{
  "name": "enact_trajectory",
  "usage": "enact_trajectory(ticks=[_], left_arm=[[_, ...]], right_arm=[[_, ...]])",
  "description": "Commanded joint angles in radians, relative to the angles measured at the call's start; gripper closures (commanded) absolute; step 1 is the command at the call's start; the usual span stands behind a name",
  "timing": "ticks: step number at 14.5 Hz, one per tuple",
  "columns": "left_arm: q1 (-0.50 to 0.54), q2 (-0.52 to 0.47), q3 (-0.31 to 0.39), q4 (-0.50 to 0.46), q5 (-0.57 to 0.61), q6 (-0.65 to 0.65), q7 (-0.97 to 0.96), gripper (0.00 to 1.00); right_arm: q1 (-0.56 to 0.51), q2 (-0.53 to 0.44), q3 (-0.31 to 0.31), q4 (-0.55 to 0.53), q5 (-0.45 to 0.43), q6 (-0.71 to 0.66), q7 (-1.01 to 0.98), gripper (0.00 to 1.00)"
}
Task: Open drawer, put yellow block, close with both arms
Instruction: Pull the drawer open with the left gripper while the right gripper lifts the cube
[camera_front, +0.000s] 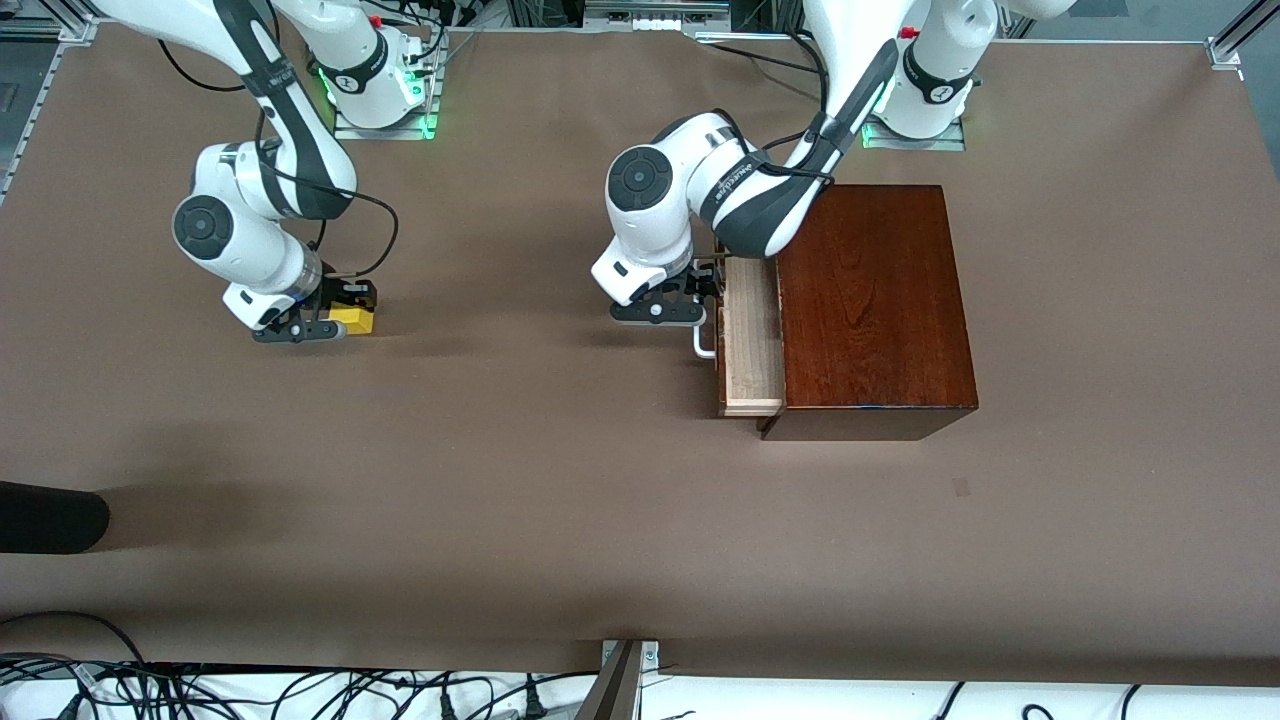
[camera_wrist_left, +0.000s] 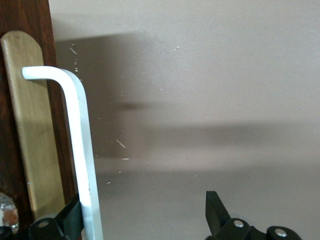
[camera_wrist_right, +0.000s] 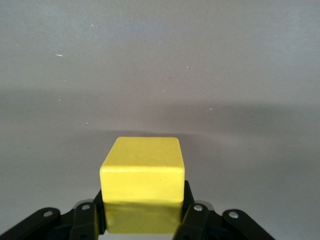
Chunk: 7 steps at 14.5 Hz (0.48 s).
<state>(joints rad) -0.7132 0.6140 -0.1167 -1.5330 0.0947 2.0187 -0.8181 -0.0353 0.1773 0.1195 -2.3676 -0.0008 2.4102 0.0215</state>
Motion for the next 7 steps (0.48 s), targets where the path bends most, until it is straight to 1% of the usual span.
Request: enact_trajectory(ticks=[1,3,5,7], left_arm=[[-0.043,0.061,0.003,0.092,-0.026,0.008,-0.018,0.0],[-0.049,0.066,0.005,0.097,-0.036,0.008,-0.027,0.0],[-0.057,0.067,0.005,0.1,-0.038,0.009,-0.029,0.0],[-0.06,0.073,0.005,0.114,-0.038,0.009,-0.03,0.0]], right_arm=[[0.002,-0.096,-0.006,0.042,-0.001,-0.146,0.001,1.0],[0.002,-0.117,-0.026,0.131,-0.001,-0.279,0.005,1.0],[0.002,-0.113,-0.029,0.253,-0.001,-0.444,0.006,1.0],[0.002,-0.11,-0.035,0.352,-0.001,-0.552,0.006,1.0]])
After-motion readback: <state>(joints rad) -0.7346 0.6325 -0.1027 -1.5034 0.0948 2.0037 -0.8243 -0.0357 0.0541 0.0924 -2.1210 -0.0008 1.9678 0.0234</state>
